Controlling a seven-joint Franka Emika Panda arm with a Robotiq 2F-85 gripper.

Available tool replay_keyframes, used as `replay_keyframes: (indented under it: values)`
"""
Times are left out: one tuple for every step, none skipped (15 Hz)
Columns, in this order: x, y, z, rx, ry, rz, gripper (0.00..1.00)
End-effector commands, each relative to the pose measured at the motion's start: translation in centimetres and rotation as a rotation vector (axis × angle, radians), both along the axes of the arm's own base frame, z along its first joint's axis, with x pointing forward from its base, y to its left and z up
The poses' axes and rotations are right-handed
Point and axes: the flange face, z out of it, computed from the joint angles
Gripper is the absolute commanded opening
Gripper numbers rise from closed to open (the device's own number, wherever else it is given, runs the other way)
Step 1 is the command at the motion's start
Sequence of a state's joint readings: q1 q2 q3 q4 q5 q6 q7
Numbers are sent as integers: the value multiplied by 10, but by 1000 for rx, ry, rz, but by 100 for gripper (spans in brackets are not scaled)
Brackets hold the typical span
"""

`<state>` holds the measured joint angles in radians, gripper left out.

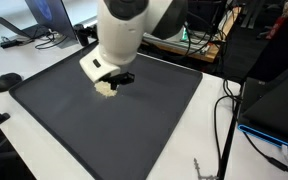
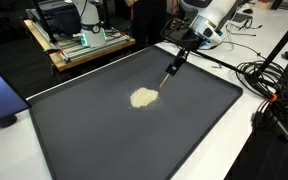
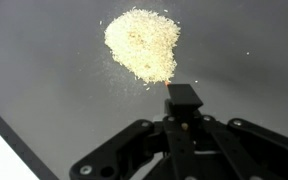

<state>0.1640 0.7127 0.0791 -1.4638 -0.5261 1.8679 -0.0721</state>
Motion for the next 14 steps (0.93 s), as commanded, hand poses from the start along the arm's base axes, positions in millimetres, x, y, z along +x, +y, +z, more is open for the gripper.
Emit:
replay_keyframes:
  values:
    - [9,-41,27,148,11,-45,3]
    - [11,-56,33,184,10,-63,3]
    - [13,-69,39,221,13,-76,3]
    - [14,-82,44,253,9,-95,3]
    - [16,-98,49,291,6,-112,3]
    - [16,-111,53,323,5,-126,3]
    - [18,-126,56,357,-1,-146,3]
    - [18,-139,60,387,-10,-155,3]
    - [18,-154,63,427,-14,-168,3]
    - [19,-168,65,460,-23,-182,3]
    - [19,-183,65,500,-27,-193,3]
    - [19,-196,65,530,-34,-204,3]
    - [19,-209,65,563,-39,-213,3]
    - [17,-225,62,596,-42,-224,3]
